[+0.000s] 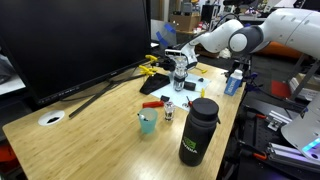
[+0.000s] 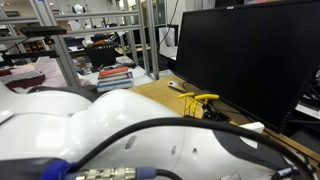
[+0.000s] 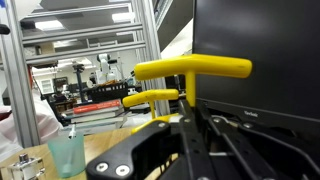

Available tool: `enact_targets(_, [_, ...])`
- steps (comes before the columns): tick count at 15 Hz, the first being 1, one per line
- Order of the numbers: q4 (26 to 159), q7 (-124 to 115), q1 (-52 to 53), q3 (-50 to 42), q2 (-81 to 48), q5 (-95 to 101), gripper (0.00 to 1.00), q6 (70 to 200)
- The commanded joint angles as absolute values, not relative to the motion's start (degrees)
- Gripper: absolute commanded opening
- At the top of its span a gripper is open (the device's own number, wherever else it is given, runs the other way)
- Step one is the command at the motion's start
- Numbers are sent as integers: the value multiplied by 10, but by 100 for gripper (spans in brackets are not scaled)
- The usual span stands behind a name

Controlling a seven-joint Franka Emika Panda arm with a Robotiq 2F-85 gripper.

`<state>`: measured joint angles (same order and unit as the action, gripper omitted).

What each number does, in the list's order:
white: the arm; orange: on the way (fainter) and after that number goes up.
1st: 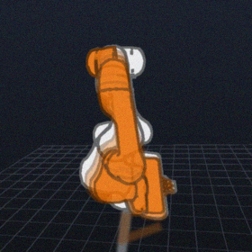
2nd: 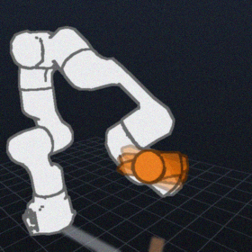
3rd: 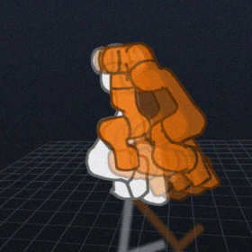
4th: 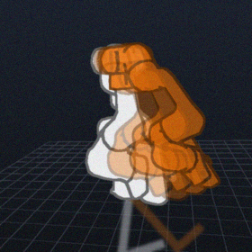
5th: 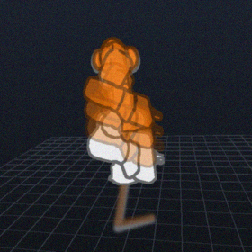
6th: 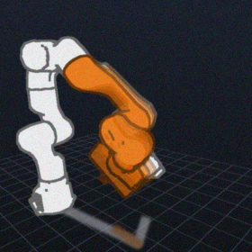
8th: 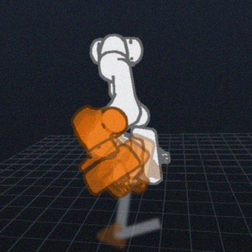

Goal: Get the rightmost yellow object and put it behind all the yellow objects on the black base

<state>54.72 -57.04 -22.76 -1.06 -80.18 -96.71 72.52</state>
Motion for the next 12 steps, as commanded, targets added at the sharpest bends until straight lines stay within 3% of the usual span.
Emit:
enact_targets(1, [536, -580, -224, -11, -805, -944, 2, 741])
enact_targets(12, [532, -568, -225, -9, -798, -932, 2, 738])
